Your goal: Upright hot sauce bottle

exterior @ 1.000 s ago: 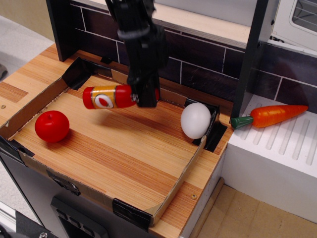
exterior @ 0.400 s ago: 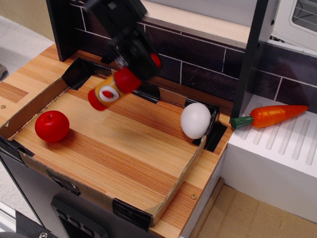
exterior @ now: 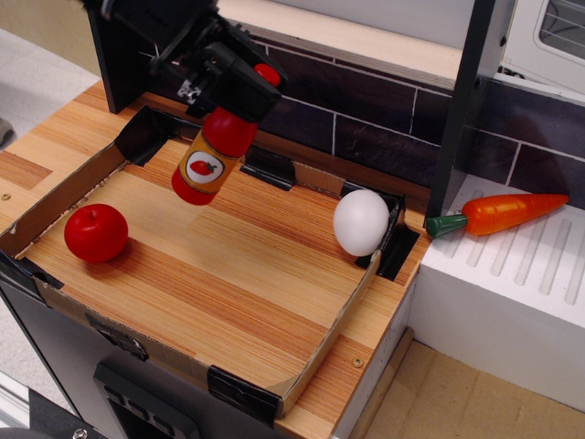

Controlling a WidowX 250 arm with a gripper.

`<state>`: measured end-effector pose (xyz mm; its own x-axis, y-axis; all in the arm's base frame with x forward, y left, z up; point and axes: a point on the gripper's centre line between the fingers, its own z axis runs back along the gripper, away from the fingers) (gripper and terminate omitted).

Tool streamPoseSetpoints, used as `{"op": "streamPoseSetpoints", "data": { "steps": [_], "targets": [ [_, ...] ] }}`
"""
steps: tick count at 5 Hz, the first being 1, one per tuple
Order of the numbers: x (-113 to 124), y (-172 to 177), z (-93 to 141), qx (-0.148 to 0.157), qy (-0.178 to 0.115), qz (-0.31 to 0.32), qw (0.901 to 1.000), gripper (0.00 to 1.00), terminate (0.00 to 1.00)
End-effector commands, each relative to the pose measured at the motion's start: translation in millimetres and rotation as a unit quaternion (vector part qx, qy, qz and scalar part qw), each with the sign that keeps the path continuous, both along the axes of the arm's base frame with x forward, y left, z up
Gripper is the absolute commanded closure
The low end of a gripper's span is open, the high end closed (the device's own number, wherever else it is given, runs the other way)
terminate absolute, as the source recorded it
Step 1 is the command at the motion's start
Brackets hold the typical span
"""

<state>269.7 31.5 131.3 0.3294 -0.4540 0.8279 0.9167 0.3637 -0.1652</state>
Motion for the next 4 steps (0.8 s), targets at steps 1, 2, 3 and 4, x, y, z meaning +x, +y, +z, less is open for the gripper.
{"op": "streamPoseSetpoints", "data": {
  "steps": [1,2,3,4],
  "targets": [
    [-6,11,-13,-0.020,-0.102,0.056,0.9930,1.00,0.00],
    [-1,9,-24,-0.067,-0.112,0.103,0.9861,1.00,0.00],
    [-7,6,-29,-0.139,-0.143,0.202,0.9587,1.00,0.00],
    [-10,6,-37,-0.171,-0.144,0.249,0.9423,1.00,0.00]
  ]
}}
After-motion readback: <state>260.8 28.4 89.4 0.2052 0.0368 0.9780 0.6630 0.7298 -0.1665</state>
